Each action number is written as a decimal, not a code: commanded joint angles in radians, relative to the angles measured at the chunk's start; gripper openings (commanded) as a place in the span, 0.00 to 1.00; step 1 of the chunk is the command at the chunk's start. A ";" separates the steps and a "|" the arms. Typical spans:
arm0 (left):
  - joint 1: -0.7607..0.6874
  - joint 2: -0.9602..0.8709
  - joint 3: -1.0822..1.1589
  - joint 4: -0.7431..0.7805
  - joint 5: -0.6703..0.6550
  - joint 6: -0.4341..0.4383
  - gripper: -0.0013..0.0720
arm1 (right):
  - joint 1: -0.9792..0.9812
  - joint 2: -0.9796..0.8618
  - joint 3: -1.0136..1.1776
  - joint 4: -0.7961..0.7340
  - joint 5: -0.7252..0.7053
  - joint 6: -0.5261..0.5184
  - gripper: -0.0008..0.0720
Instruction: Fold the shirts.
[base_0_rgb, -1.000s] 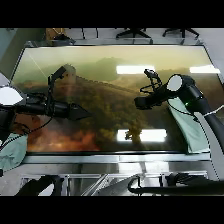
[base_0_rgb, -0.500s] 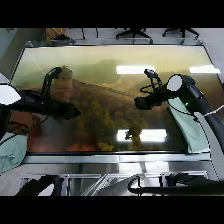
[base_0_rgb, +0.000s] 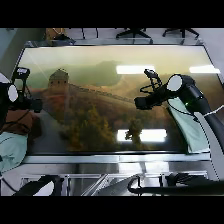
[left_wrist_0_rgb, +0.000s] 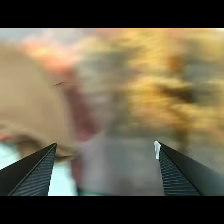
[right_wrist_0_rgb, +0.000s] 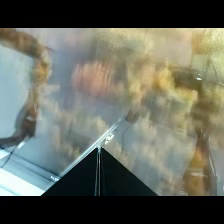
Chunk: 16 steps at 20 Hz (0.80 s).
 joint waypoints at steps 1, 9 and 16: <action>0.190 -0.139 -0.045 0.074 0.081 -0.012 0.97 | 0.001 0.000 0.000 0.000 0.000 0.000 0.04; 0.335 -0.456 0.050 -0.059 0.217 -0.008 0.80 | 0.001 0.000 0.000 0.000 0.000 0.000 0.04; 0.256 -0.404 0.348 -0.150 0.015 0.003 0.03 | 0.001 0.000 0.000 0.000 0.000 0.000 0.04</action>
